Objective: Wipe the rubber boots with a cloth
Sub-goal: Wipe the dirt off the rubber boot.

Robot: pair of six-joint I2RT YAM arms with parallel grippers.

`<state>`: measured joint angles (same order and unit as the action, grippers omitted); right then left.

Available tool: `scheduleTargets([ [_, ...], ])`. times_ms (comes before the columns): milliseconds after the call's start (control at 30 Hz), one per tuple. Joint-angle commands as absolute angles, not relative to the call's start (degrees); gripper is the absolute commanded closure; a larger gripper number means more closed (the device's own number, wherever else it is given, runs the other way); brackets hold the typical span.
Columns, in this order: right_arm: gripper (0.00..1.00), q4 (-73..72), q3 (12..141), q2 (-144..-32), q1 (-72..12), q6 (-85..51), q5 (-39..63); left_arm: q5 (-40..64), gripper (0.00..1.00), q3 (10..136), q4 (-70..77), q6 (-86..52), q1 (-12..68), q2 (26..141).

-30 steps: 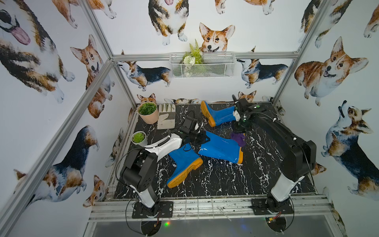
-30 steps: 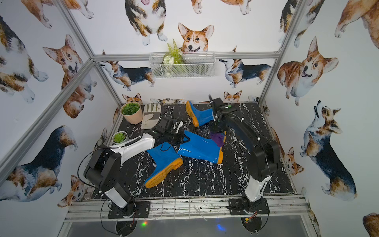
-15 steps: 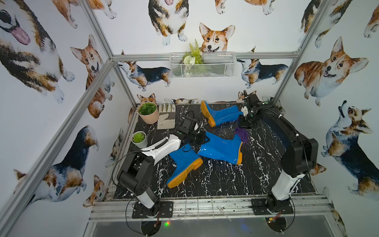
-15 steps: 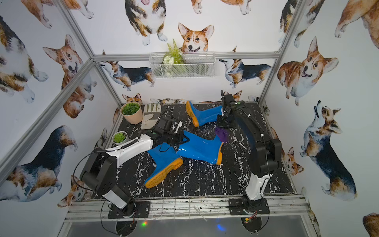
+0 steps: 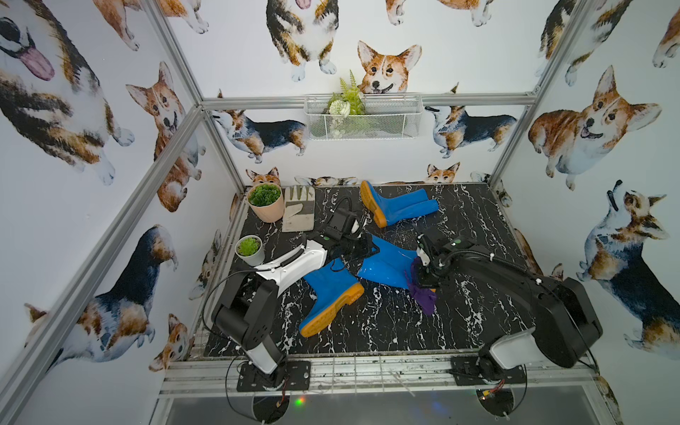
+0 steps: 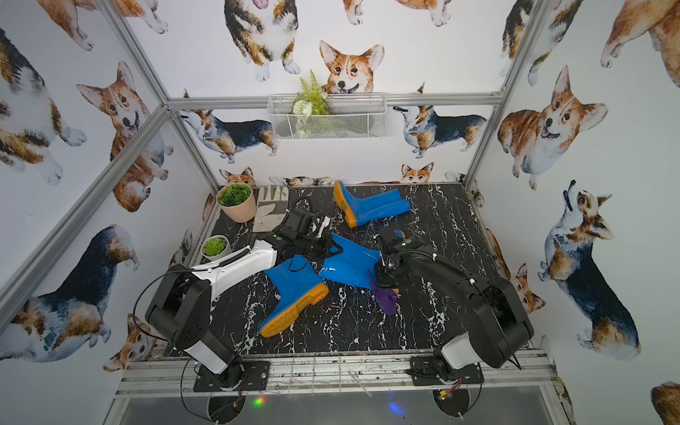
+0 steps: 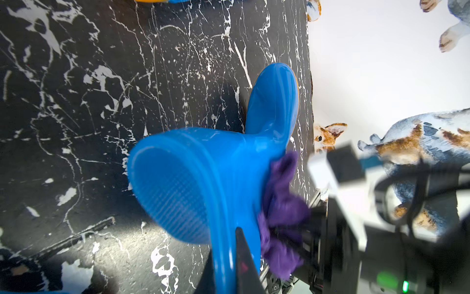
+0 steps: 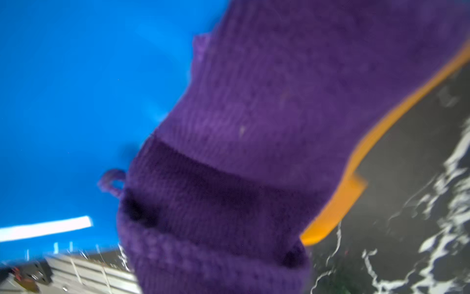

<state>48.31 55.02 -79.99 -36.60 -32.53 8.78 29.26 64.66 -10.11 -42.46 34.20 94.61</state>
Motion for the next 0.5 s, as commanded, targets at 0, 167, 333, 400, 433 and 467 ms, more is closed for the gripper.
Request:
scheduleTargets([
  [0, 1.00, 46.4, 54.1, -76.3, -36.9, -36.1, 6.3, 29.6, 1.00, 65.5, -9.9, -42.1, 34.3, 94.6],
  [167, 1.00, 46.5, 61.5, -82.2, -22.3, -28.5, 8.7, 29.7, 1.00, 65.6, -10.1, -42.2, 34.5, 94.7],
  [333, 1.00, 47.6, 75.3, -94.4, -11.8, -24.0, 10.8, 29.4, 1.00, 65.4, -10.8, -42.2, 34.8, 94.6],
  [400, 1.00, 49.5, 79.8, -96.7, -11.1, -23.4, 10.8, 29.2, 1.00, 65.5, -11.2, -42.1, 34.9, 94.5],
  [433, 1.00, 49.6, 80.5, -96.7, -11.2, -23.7, 11.3, 29.1, 1.00, 65.6, -11.2, -42.1, 34.9, 94.5],
  [467, 1.00, 49.0, 79.9, -96.0, -11.6, -24.6, 12.3, 29.0, 1.00, 65.6, -11.2, -42.2, 34.9, 94.7],
])
